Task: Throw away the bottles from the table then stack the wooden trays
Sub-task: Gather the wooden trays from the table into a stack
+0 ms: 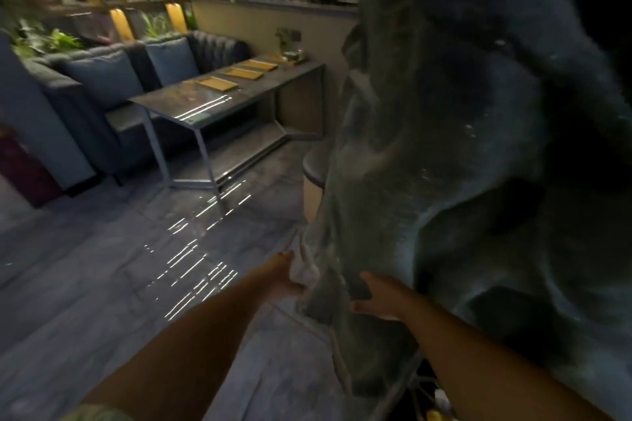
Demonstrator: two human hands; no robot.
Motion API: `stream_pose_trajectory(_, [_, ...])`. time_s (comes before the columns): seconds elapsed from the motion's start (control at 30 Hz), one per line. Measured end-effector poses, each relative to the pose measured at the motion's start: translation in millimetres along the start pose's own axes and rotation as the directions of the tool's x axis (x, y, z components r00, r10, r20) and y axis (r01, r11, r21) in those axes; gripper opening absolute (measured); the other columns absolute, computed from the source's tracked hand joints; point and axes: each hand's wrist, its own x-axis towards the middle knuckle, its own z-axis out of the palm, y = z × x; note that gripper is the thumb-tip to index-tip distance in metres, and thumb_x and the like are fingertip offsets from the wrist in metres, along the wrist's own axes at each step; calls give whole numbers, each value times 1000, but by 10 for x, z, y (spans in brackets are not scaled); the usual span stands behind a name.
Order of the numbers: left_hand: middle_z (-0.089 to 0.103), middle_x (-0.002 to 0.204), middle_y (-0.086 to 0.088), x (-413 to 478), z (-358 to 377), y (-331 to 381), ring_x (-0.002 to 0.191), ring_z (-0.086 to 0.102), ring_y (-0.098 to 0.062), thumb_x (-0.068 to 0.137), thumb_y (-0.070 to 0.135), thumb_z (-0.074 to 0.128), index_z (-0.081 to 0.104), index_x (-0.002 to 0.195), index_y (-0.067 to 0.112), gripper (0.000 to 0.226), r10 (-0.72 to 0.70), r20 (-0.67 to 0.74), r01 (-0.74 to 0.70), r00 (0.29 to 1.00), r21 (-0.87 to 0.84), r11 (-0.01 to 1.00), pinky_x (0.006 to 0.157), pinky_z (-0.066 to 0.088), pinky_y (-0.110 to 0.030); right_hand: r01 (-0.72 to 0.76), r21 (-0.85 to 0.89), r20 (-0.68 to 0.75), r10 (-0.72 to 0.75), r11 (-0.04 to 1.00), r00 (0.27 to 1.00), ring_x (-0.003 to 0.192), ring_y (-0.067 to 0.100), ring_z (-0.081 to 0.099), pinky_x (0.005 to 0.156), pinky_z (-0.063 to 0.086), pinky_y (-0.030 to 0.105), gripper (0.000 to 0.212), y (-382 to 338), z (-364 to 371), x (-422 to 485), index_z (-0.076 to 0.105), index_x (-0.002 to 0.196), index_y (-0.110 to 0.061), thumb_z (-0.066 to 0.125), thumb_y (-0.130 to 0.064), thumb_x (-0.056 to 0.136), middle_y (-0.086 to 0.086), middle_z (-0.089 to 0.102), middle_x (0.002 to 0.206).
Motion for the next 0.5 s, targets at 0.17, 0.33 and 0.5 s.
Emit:
stream_pose_trajectory(0.17, [40,147,-12,18,-493,-750,132,43,-31,73,48,72,30,146,16,91,-54,12,52,998,124,991,104,41,-37,93,-142,-38,-99,986,994,138,27,41,113,32,33,79,-825,-87,587,40,143,-11,68,-52,82,14,42,151])
stream_pose_trajectory(0.33, [44,142,-13,-29,-1043,-1479,128,46,-33,74,54,69,30,143,12,90,-53,-44,62,998,231,971,100,41,-39,157,-220,96,-139,963,986,135,30,44,110,38,36,80,-1597,-169,1156,35,146,-7,65,-49,85,12,43,148])
stream_pose_trajectory(0.5, [45,141,-12,-33,-1529,-1965,125,49,-33,74,57,68,31,142,14,88,-78,-114,106,990,265,958,97,45,-42,211,-349,59,-203,913,977,132,33,45,105,41,38,81,-2236,-270,1567,34,145,-8,63,-52,85,18,42,148])
